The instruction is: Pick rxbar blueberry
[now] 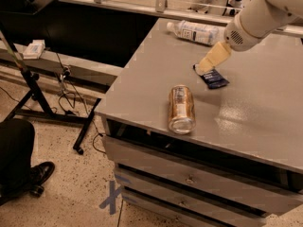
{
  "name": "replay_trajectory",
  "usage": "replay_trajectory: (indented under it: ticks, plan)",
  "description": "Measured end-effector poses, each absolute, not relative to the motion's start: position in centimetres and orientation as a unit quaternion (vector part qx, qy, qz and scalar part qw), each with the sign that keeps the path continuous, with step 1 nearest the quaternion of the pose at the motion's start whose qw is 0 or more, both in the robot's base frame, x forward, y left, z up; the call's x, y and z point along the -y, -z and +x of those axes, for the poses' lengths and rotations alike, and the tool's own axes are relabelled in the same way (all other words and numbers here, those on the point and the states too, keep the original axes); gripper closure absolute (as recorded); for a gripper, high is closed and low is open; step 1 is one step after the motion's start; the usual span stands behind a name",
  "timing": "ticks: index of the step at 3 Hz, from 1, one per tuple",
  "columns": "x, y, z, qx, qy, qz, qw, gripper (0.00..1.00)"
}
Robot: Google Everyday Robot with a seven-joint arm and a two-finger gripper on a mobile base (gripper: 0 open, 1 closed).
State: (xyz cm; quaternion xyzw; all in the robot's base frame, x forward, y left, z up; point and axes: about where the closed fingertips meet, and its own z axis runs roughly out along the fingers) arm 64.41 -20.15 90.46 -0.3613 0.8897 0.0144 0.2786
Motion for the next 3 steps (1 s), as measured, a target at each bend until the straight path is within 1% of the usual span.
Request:
replay_trajectory:
  ticks: [2,3]
  plan:
    - [19.9,-85.9,66.9,-0.937,0.027,-0.264,0.228,0.00]
    - [19.3,-84.5,67.3,-0.946,0.026,-0.244,0.212,0.00]
